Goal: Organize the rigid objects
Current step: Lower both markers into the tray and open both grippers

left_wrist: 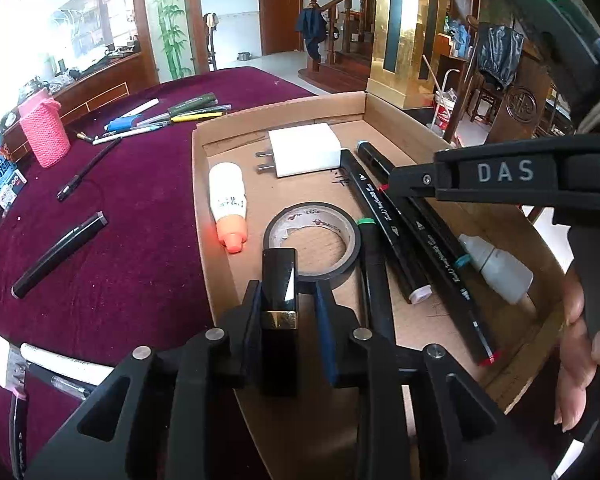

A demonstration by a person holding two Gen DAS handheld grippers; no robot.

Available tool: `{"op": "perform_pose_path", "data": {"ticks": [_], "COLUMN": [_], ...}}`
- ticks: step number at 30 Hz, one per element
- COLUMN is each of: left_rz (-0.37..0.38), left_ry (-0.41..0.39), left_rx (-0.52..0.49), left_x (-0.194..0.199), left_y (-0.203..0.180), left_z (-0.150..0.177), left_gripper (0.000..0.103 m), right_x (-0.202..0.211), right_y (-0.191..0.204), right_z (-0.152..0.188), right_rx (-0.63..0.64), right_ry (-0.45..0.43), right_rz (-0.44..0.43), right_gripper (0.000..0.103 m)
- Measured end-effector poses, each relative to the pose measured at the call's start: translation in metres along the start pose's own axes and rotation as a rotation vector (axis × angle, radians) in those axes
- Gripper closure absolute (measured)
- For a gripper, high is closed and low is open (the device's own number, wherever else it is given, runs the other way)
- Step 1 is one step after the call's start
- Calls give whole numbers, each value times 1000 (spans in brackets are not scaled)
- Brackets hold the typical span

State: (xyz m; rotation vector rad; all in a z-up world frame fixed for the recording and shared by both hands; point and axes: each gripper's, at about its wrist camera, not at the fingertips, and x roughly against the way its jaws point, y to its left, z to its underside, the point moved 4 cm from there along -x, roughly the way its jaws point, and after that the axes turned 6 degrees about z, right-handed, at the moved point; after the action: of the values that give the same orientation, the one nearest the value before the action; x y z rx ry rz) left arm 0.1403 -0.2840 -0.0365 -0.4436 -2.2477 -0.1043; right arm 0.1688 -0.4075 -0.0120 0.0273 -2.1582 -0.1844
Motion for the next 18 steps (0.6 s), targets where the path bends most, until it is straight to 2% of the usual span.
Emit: {"op": "perform_pose_path", "data": {"ticks": [4, 6, 7, 9, 14, 18], "left_rz": [2, 6, -2, 5, -4, 1], "left_ry": [-8, -24, -34, -56, -84, -92], "left_rx": [-5, -4, -3, 1, 6, 8], "left_x": [2, 6, 8, 12, 18, 20], "left_y": [-2, -2, -2, -1, 1, 1], "left_z": [0, -1, -1, -3, -5, -5], "left_gripper": [74, 68, 58, 52, 49, 49], "right_x": [11, 21, 28, 40, 67, 83], "right_y": [-1, -2, -2, -2, -3, -4], "right_z": [5, 9, 11, 17, 38, 48], "right_rx": [-15, -24, -32, -47, -92, -104], "right_ry": [-16, -35, -49, -79, -144, -169], "right_rz": [-22, -38, -48, -69, -121, -122], "right_gripper": [72, 72, 72, 72, 68, 68]}}
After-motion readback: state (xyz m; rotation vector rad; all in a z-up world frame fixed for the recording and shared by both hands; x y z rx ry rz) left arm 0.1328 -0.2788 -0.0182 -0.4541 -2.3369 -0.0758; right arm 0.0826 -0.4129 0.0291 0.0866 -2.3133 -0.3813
